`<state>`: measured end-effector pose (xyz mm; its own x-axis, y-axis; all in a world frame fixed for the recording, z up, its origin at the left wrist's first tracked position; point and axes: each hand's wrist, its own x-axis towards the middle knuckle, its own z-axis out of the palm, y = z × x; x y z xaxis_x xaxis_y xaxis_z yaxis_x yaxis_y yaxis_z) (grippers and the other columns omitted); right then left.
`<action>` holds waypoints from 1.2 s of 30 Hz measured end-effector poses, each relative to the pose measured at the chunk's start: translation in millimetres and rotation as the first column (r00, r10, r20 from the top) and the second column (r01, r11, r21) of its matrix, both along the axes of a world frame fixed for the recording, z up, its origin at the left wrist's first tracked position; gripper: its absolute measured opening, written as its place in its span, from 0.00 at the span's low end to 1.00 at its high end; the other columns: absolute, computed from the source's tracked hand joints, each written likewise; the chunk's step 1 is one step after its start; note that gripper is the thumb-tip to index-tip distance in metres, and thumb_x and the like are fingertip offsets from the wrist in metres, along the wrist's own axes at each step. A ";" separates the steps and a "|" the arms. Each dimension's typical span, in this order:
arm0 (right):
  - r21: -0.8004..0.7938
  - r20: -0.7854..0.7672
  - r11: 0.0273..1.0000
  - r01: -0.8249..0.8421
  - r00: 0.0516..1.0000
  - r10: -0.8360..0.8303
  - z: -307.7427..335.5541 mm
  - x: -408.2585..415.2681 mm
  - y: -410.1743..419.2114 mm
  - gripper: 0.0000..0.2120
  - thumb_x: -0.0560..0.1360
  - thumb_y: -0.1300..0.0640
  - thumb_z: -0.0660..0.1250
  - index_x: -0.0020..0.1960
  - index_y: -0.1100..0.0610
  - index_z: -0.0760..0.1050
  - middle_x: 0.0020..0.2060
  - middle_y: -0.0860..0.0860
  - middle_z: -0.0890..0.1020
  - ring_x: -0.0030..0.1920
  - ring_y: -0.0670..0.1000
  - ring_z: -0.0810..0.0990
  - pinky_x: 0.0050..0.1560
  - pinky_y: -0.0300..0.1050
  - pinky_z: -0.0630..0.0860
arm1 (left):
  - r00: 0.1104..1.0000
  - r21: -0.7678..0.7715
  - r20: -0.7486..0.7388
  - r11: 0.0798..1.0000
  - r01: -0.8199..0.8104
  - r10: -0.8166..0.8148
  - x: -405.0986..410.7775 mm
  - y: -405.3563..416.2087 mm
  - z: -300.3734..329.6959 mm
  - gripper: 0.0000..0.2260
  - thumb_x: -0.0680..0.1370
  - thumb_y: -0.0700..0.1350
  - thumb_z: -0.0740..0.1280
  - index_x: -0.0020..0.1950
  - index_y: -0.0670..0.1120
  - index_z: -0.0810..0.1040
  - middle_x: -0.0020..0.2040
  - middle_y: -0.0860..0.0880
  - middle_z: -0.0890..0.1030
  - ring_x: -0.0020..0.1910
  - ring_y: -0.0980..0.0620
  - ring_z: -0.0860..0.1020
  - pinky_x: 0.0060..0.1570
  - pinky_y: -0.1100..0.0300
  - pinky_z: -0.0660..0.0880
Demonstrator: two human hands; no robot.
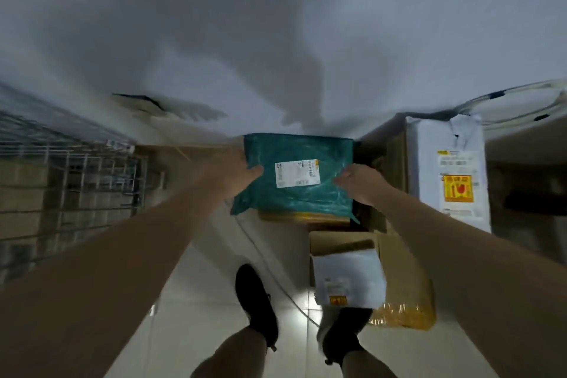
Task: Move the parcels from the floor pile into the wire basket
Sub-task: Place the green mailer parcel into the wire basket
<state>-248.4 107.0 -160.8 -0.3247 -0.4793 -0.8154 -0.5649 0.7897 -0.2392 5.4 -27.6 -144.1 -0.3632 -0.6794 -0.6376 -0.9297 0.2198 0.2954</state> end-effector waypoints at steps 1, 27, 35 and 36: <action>0.000 0.013 0.994 0.111 0.994 -0.111 -45.0 -4.7 -0.7 0.24 0.81 0.43 0.64 0.67 0.60 0.75 0.57 0.58 0.82 0.52 0.57 0.83 0.55 0.56 0.81 | 0.997 0.016 -0.008 0.997 -0.081 0.081 -0.6 -4.3 -39.1 0.26 0.81 0.66 0.59 0.55 0.45 0.82 0.50 0.45 0.85 0.49 0.43 0.83 0.50 0.52 0.80; 0.015 0.576 0.474 0.880 0.380 -0.724 101.3 76.2 31.0 0.27 0.75 0.43 0.75 0.69 0.51 0.71 0.56 0.55 0.86 0.51 0.59 0.88 0.46 0.55 0.85 | 0.326 0.660 -0.288 0.434 -0.613 0.900 102.2 30.0 105.6 0.13 0.78 0.56 0.73 0.61 0.55 0.79 0.49 0.50 0.89 0.45 0.49 0.88 0.45 0.51 0.84; -0.163 0.682 0.764 0.625 0.630 -0.370 352.6 119.4 39.8 0.37 0.68 0.40 0.80 0.69 0.53 0.69 0.58 0.60 0.84 0.52 0.64 0.87 0.44 0.57 0.85 | 0.003 0.694 -0.415 0.318 -0.646 0.910 186.9 122.2 343.8 0.32 0.73 0.60 0.78 0.71 0.47 0.77 0.58 0.42 0.86 0.54 0.39 0.86 0.52 0.44 0.84; -0.188 0.705 0.791 0.582 0.641 -0.303 378.8 126.7 41.6 0.33 0.71 0.41 0.77 0.69 0.52 0.68 0.58 0.60 0.84 0.52 0.64 0.86 0.45 0.58 0.85 | -0.033 0.682 -0.458 0.327 -0.654 0.888 198.4 141.4 367.4 0.27 0.75 0.59 0.76 0.69 0.46 0.79 0.57 0.42 0.87 0.54 0.40 0.87 0.50 0.46 0.84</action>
<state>-121.7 148.6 218.0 -0.0786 -0.7136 -0.6962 0.2169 0.6693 -0.7106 203.7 113.8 223.3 -0.0252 -0.7506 -0.6603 0.1102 -0.6585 0.7444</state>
